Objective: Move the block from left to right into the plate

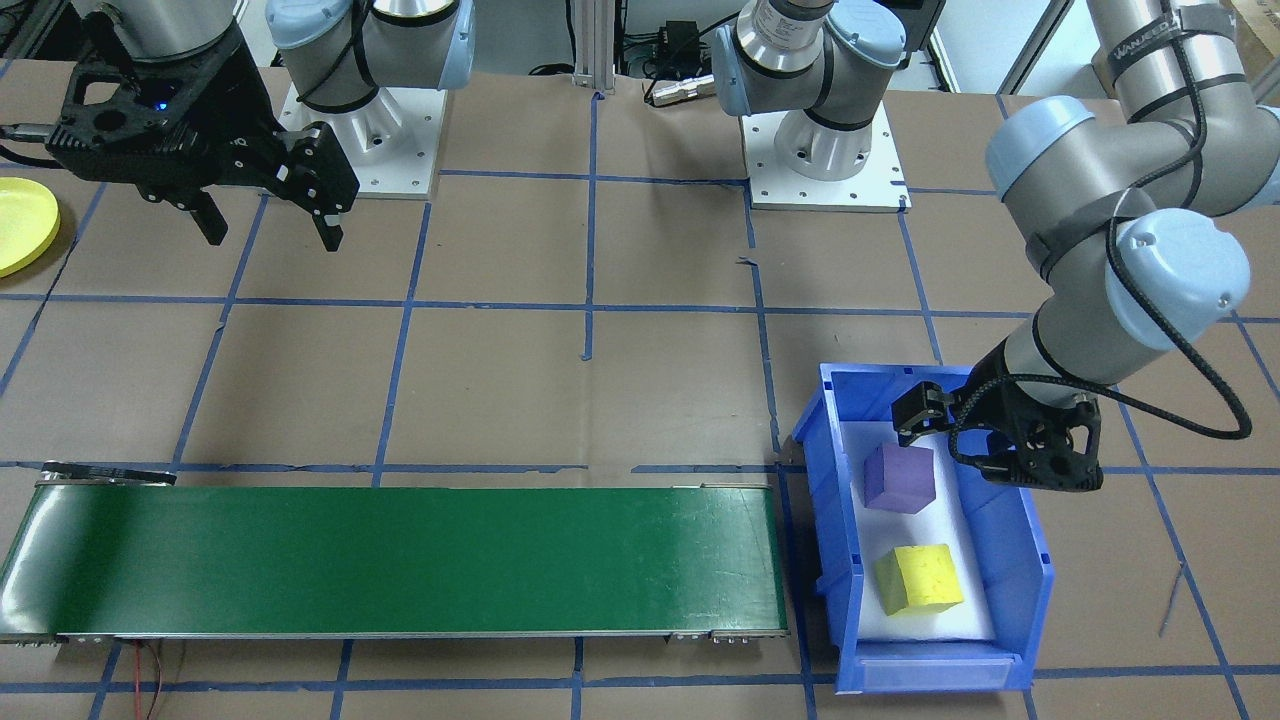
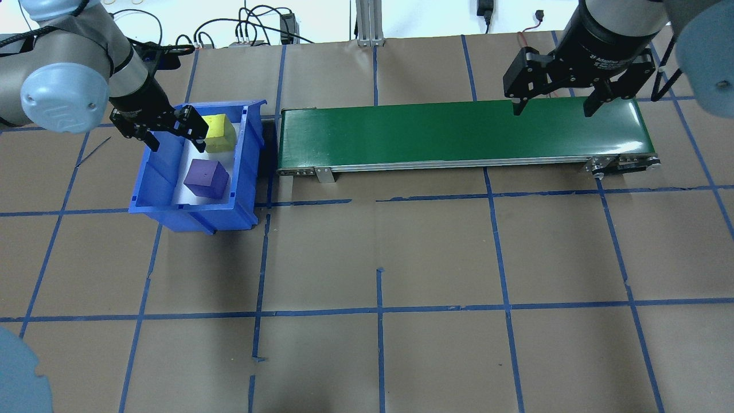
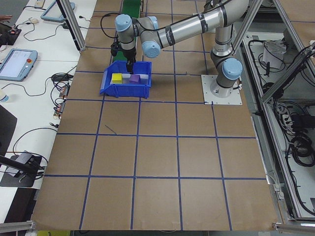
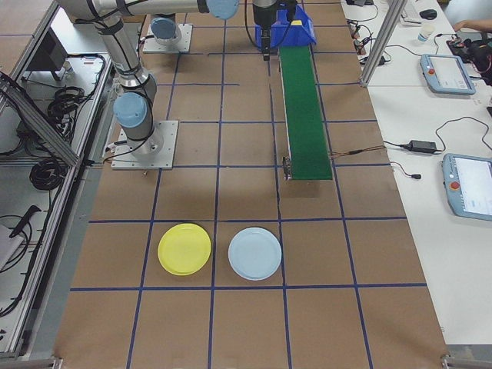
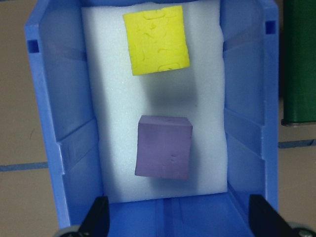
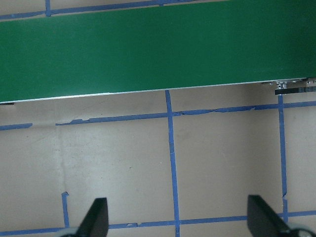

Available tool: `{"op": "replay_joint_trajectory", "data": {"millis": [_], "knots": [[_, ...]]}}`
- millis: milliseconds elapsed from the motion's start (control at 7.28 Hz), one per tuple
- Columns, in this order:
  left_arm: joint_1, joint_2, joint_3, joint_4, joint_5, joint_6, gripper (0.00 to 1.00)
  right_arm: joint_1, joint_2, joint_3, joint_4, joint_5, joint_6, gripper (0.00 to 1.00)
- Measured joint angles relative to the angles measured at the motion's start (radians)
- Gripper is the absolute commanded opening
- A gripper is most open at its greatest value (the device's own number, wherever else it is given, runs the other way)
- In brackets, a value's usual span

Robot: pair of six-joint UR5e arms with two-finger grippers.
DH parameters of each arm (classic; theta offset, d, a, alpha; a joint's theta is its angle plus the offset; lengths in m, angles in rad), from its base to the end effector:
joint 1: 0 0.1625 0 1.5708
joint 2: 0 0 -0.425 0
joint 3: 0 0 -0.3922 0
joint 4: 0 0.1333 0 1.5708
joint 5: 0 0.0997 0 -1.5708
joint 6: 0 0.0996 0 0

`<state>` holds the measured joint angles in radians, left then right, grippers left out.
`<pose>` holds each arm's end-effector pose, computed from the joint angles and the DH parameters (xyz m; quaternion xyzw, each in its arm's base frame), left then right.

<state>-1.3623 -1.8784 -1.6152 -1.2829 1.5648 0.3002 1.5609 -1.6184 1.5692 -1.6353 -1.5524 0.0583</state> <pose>-0.0089 -0.6049 0.3265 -0.0457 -0.9984 -0.0303 0.0110 0.1304 -0.4832 0.5187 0.0335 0.9978 -0.0566 0.0106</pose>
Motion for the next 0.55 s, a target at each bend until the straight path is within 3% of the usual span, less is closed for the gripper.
{"op": "replay_joint_trajectory", "data": {"millis": [549], "knots": [[0.003, -0.085, -0.062, 0.112, -0.003, 0.007, 1.0, 0.0, 0.0, 0.0, -0.001, 0.0, 0.0, 1.0]]}}
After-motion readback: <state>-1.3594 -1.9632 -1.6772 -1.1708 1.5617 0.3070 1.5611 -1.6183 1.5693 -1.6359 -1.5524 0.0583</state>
